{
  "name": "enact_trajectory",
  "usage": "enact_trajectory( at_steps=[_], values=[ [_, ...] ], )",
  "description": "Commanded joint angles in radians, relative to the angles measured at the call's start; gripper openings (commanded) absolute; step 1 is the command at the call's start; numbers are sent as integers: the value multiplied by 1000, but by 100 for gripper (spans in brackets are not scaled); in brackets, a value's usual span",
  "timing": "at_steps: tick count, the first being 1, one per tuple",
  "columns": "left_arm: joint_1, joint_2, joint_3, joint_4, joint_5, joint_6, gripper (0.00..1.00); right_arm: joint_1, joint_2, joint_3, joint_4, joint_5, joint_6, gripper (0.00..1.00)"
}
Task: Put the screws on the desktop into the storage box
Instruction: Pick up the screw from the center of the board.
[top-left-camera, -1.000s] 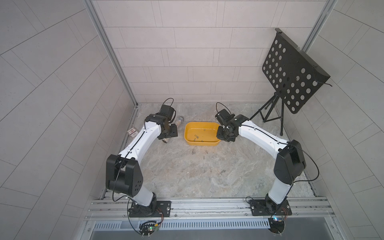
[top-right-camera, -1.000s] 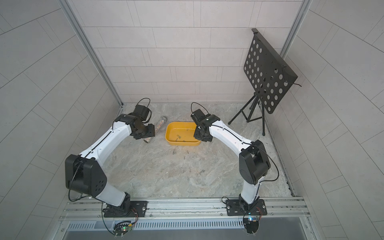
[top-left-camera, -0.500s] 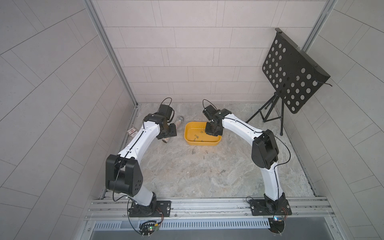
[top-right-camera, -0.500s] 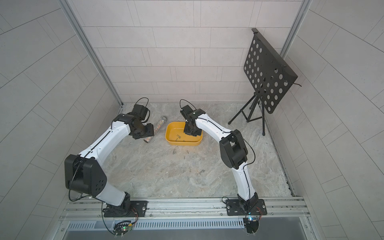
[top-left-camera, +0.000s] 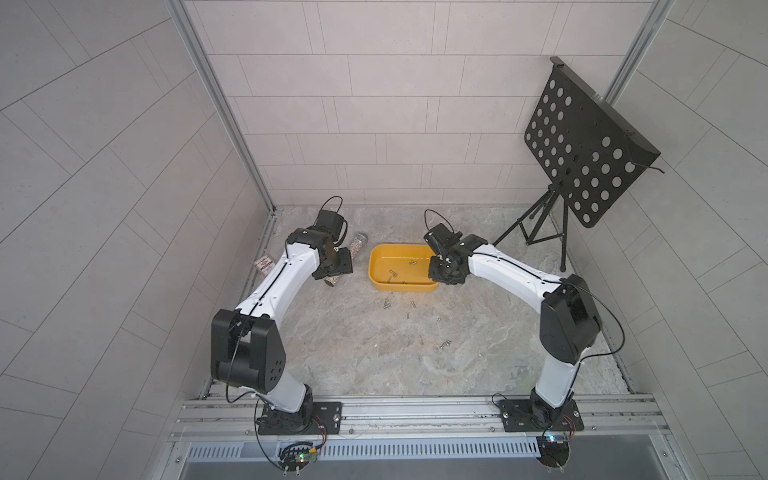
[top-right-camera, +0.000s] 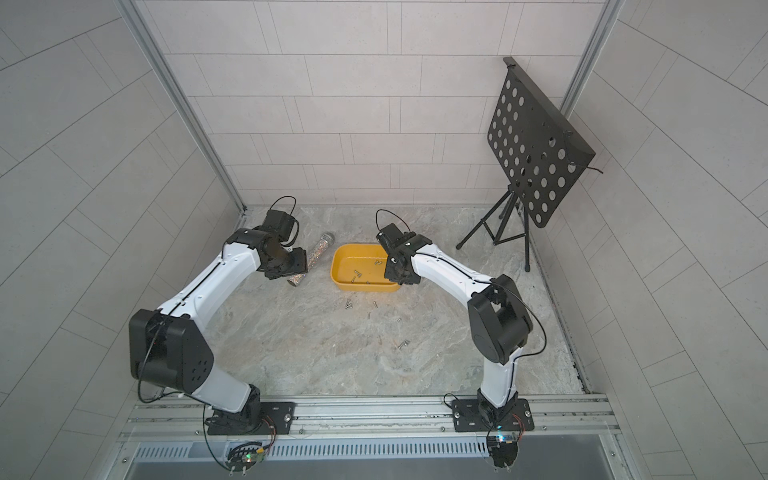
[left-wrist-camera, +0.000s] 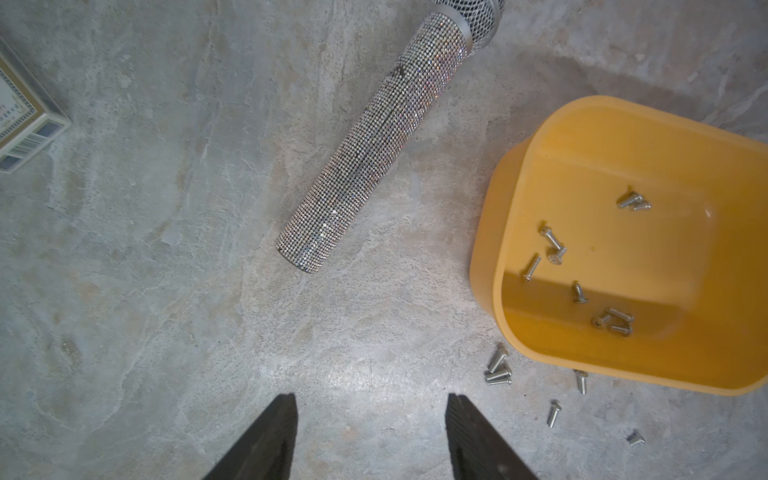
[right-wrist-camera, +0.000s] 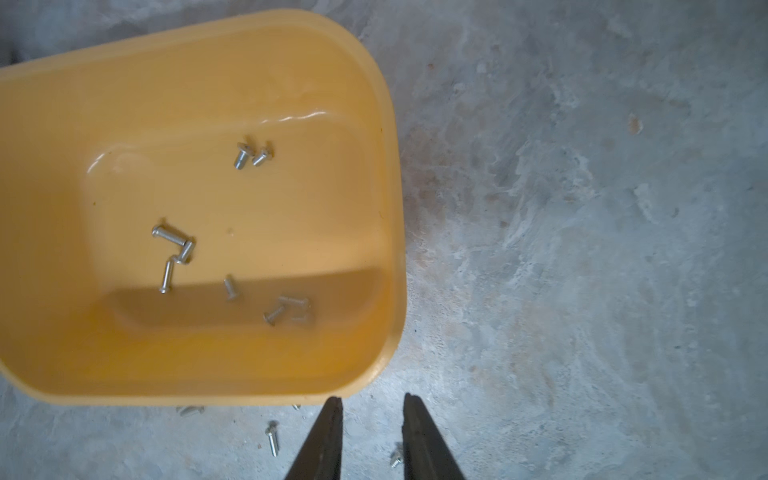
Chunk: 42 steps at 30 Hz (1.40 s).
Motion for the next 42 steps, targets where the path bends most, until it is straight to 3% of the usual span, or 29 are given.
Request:
enact_trajectory(
  at_steps=[1, 5, 14, 23, 33, 42],
  values=[
    [-44, -22, -19, -21, -29, 7, 64, -18, -115, -139, 212, 57, -6, 38],
    [-129, -71, -57, -51, -59, -40, 65, -52, -209, -303, 379, 78, 26, 43],
    [-325, -157, -154, -100, -124, -180, 69, -119, -348, -628, 689, 111, 113, 44],
    [-551, -17, -136, -61, -181, -320, 70, -173, -462, -749, 757, 153, 116, 45],
    [-629, 159, -49, 23, -215, -406, 69, -231, -518, -814, 765, 156, 127, 45],
    [-665, 284, 9, 61, -201, -425, 57, -272, -521, -845, 793, 133, 138, 45]
  ],
)
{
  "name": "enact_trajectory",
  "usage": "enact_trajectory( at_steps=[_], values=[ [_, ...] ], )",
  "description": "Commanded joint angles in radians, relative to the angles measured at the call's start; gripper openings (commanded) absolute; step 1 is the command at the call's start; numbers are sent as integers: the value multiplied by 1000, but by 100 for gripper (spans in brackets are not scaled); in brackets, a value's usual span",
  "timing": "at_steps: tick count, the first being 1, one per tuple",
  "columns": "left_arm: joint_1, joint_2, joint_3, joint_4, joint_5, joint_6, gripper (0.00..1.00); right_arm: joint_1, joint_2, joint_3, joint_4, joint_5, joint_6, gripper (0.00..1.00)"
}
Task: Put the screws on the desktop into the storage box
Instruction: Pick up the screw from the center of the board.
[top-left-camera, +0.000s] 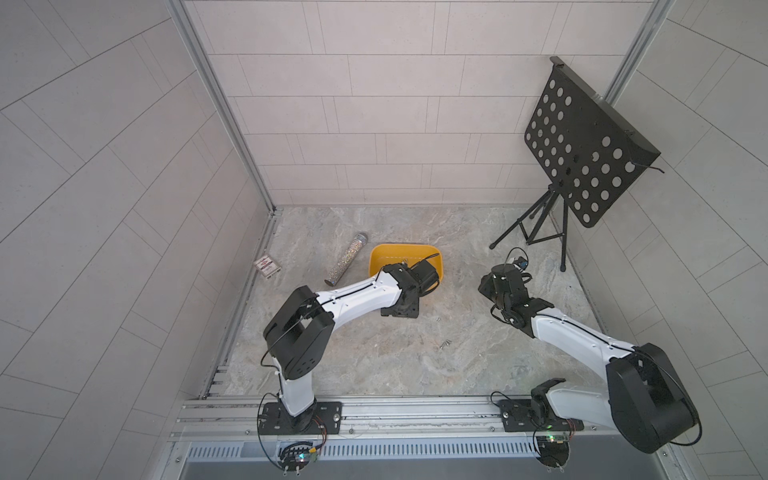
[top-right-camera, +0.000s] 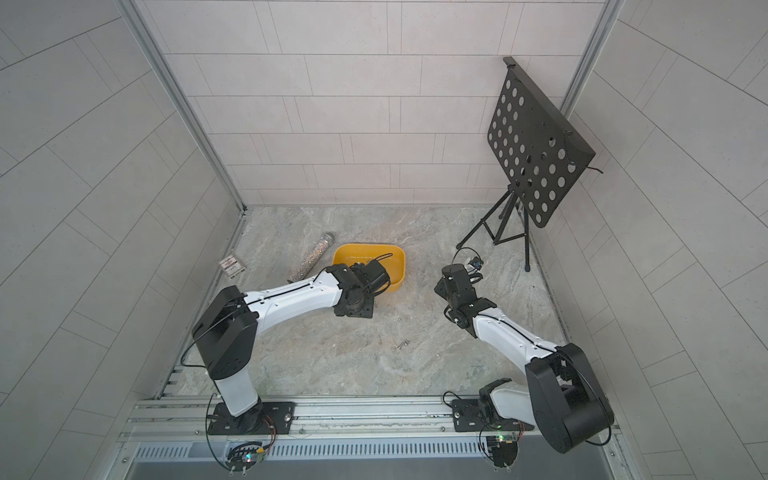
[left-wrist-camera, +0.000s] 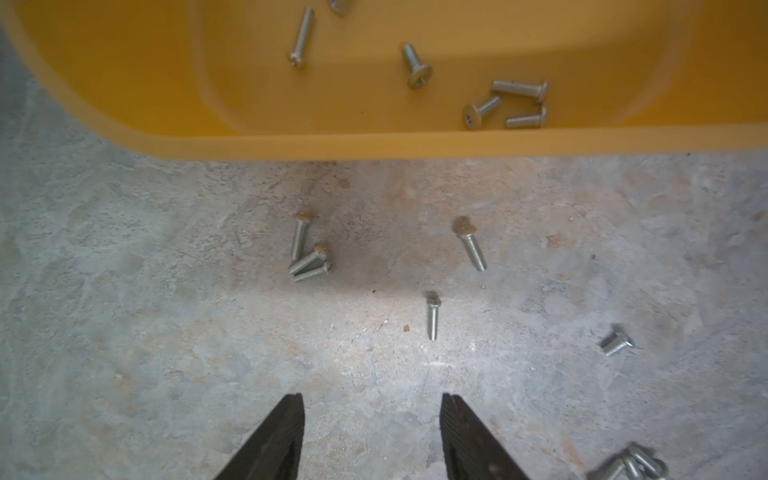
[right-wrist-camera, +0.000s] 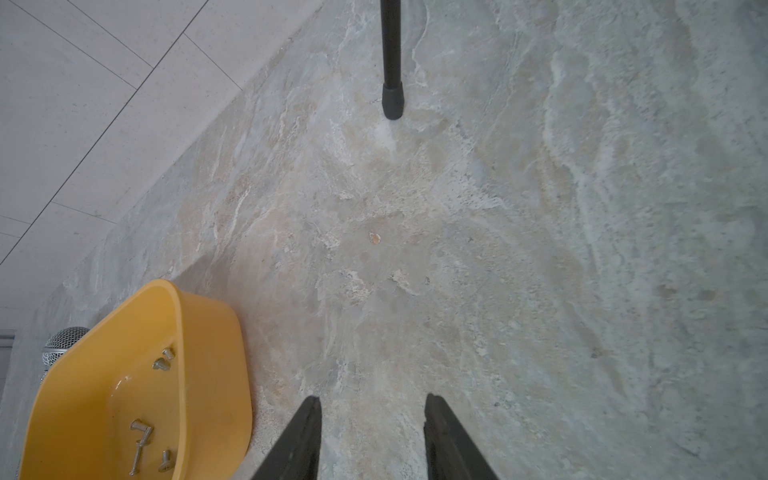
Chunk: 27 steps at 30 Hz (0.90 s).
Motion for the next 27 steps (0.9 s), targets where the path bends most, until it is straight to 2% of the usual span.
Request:
enact_trajectory(
  at_steps=[1, 27],
  values=[
    [-16, 30, 30, 6, -10, -17, 57, -13, -15, -13, 13, 3, 11, 45],
    [-28, 183, 93, 68, 28, 6, 44, -40, 66, -14, 72, -75, 9, 46]
  ],
)
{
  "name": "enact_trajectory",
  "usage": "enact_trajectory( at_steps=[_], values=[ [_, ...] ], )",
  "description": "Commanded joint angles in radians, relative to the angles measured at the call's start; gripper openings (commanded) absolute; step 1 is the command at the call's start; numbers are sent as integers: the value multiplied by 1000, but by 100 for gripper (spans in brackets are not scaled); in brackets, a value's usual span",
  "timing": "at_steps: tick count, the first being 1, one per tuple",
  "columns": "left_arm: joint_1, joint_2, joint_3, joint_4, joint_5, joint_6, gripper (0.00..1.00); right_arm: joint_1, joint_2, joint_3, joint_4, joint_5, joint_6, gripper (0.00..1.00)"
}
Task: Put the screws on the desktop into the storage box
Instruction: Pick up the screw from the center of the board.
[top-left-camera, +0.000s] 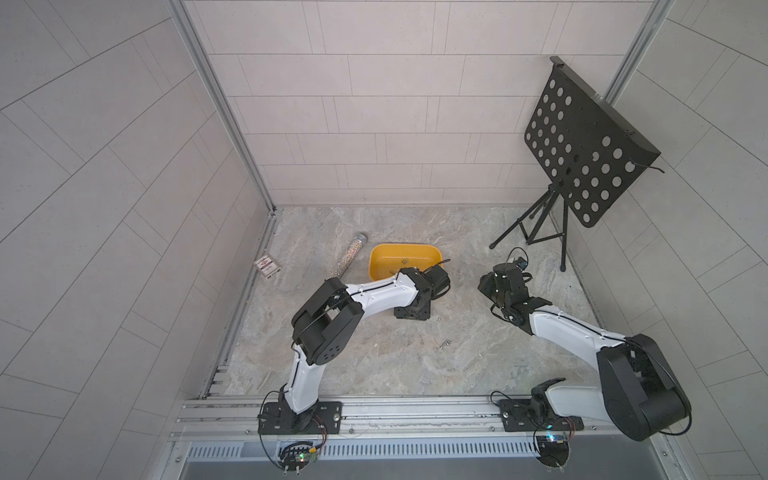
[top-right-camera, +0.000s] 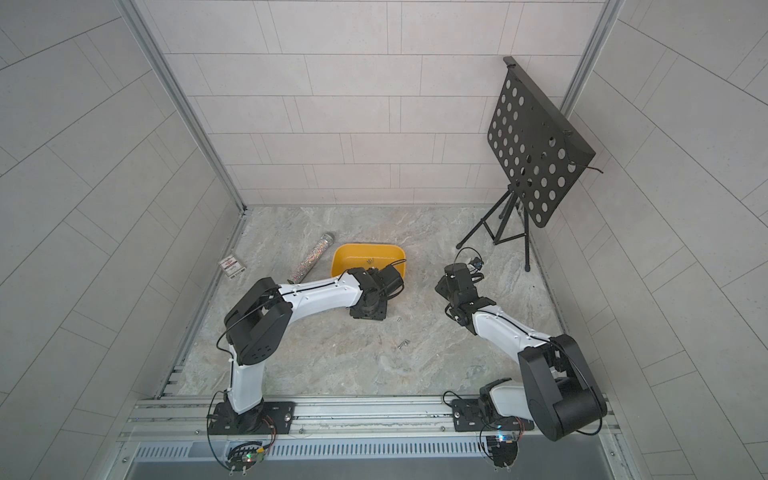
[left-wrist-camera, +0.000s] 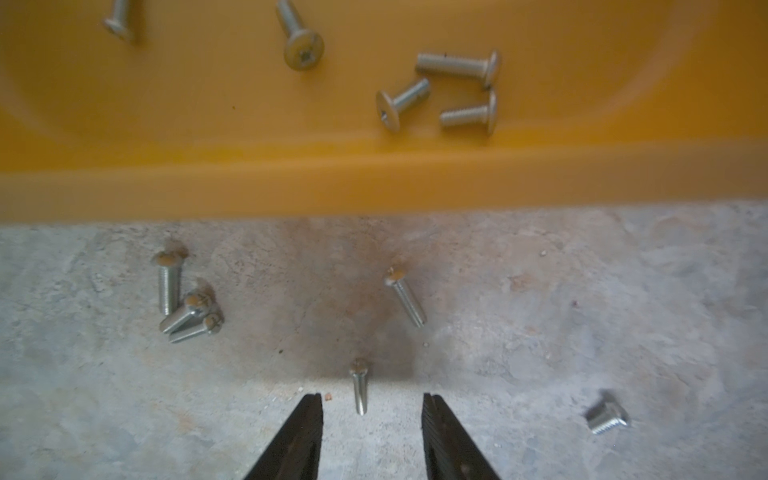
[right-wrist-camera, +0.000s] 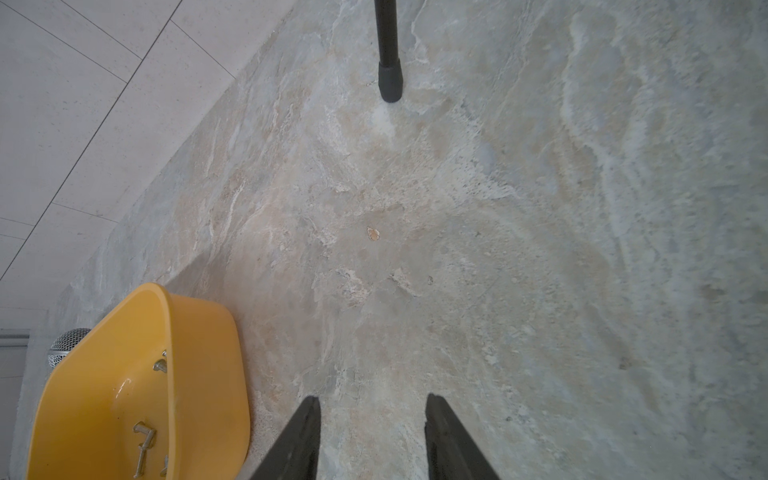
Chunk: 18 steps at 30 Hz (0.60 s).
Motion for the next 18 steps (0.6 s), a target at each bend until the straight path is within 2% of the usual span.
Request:
enact_trajectory(
  at_steps=[1, 10, 18],
  values=[
    [-6, 21, 21, -14, -2, 14, 43, -7, 10, -5, 8, -3, 4, 46],
    [-2, 24, -7, -12, -1, 11, 35, -7, 31, -2, 16, -18, 7, 46],
    [6, 29, -25, -8, 13, 10, 32, -8, 37, -2, 19, -19, 7, 46]
  ],
)
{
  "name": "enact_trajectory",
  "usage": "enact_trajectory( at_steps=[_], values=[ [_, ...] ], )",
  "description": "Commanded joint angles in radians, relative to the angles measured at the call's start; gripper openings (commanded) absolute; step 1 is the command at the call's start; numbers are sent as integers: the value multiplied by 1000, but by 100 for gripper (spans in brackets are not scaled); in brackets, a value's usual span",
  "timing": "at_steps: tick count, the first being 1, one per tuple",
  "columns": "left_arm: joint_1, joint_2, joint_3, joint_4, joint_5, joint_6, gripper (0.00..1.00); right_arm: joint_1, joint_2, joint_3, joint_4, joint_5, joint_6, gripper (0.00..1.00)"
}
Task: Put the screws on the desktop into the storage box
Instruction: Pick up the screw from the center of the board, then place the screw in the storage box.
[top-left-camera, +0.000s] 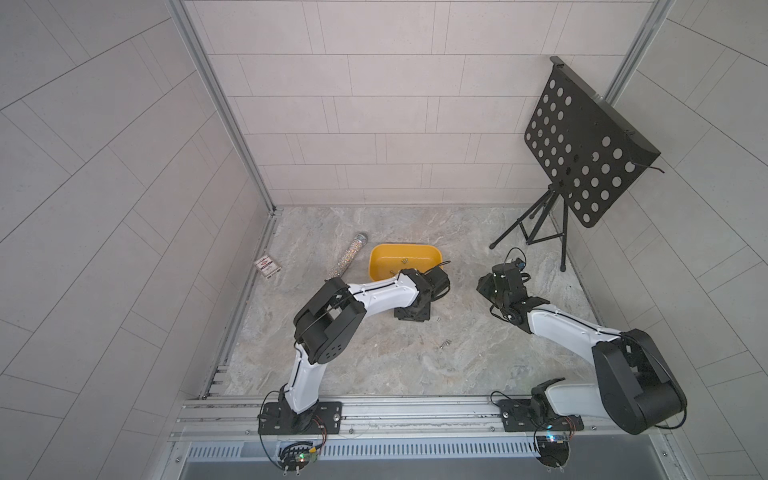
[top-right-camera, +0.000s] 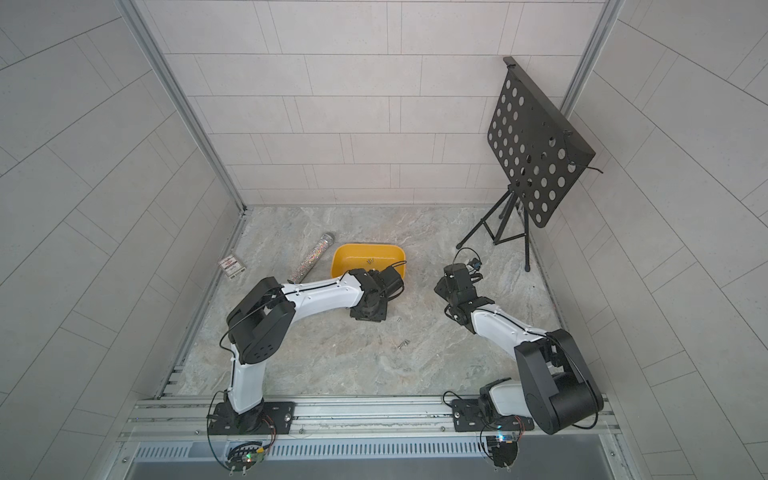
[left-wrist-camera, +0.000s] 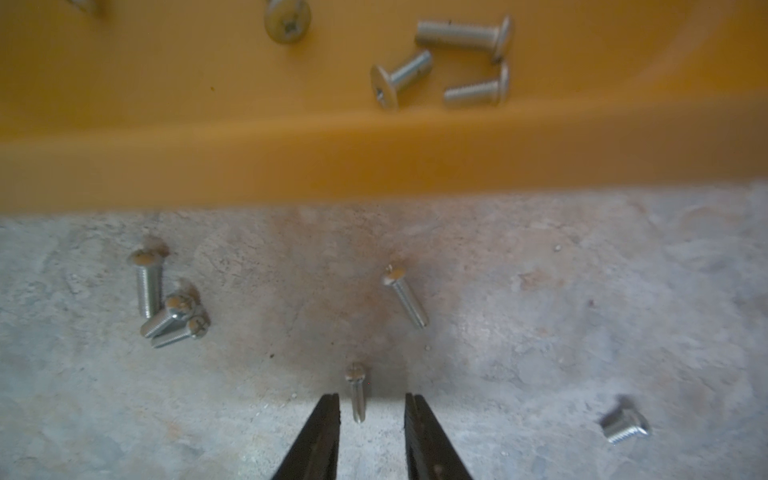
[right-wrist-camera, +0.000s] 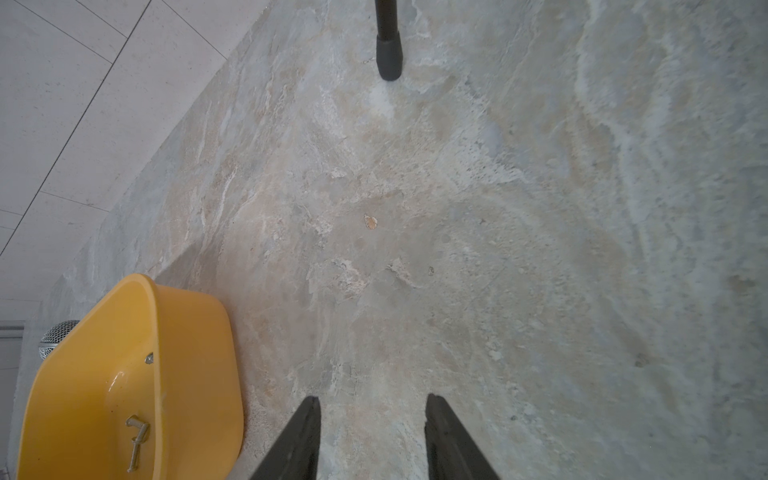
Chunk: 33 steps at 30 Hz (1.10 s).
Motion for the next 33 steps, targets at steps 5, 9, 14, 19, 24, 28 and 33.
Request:
enact_trajectory(
  at_steps=[5, 9, 14, 19, 24, 28, 33],
  values=[
    [7, 19, -37, -4, 2, 2, 30, -3, 14, -1, 10, 3, 7, 46],
    [11, 24, -48, 1, 6, 0, 26, -3, 25, 3, 9, -1, 7, 46],
    [13, 37, -45, 3, 14, 3, 22, -2, 28, 4, 6, -3, 7, 46],
    [15, 49, -39, -3, 17, 6, 15, -4, 36, 9, 6, -6, 7, 46],
    [17, 41, -42, -34, -9, 6, 10, -3, 46, 17, -3, -10, 2, 46],
    [16, 6, -48, -62, -31, 15, 7, -3, 53, 22, -8, -15, 1, 46],
    [12, -107, -71, -106, -48, 24, 4, -4, 52, 24, -12, -13, 2, 46]
  ],
)
